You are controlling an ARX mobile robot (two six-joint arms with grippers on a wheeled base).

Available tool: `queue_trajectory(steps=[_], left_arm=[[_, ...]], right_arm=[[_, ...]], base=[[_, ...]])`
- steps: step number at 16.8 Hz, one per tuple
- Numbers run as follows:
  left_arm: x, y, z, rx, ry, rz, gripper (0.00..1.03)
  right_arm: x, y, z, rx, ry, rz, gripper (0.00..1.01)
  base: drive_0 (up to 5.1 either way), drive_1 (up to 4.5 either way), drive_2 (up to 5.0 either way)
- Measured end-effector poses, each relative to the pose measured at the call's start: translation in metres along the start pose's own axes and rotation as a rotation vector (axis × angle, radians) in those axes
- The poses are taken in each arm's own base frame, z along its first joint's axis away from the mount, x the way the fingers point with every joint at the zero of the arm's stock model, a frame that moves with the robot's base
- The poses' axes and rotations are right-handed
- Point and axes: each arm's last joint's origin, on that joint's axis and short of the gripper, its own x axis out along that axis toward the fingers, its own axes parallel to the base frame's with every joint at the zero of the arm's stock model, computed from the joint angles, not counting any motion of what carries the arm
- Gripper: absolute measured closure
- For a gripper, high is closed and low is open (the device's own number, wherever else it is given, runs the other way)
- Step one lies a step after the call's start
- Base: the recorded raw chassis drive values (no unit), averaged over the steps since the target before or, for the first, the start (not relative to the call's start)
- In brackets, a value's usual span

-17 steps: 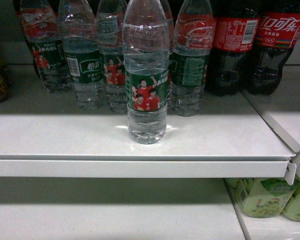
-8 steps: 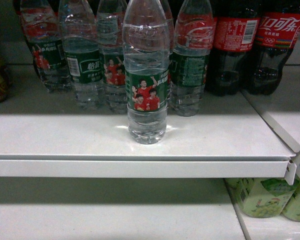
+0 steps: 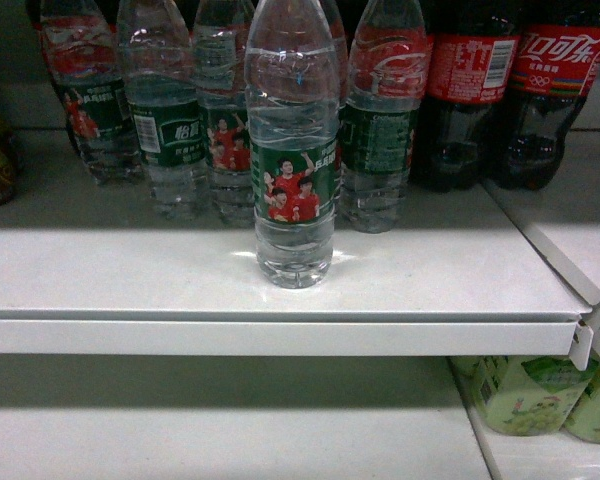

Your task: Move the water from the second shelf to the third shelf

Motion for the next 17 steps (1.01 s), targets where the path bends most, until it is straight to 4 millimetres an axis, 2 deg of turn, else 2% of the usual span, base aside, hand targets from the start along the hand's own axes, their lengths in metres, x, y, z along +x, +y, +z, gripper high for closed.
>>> queue_trajectory(steps=[2, 6, 10, 14, 17], left_arm=[[0.000, 0.000, 0.000, 0.000, 0.000, 0.000, 0.05], [0.000, 0.000, 0.000, 0.000, 0.000, 0.000, 0.05], [0.000, 0.000, 0.000, 0.000, 0.000, 0.000, 0.05], [0.000, 0.000, 0.000, 0.000, 0.000, 0.000, 0.05], [0.000, 0.000, 0.000, 0.000, 0.000, 0.000, 0.05]], right_arm=[[0.017, 0.012, -0.016, -0.022, 0.077, 0.119, 0.03], [0.045, 0.027, -0.031, -0.052, 0.124, 0.222, 0.03], [0.073, 0.036, -0.044, -0.062, 0.163, 0.271, 0.03], [0.103, 0.054, -0.058, -0.071, 0.192, 0.351, 0.03], [0.126, 0.061, -0.065, -0.074, 0.233, 0.324, 0.03]], base=[[0.0, 0.00, 0.0], [0.0, 0.00, 0.0], [0.0, 0.00, 0.0], [0.0, 0.00, 0.0], [0.0, 0.00, 0.0]])
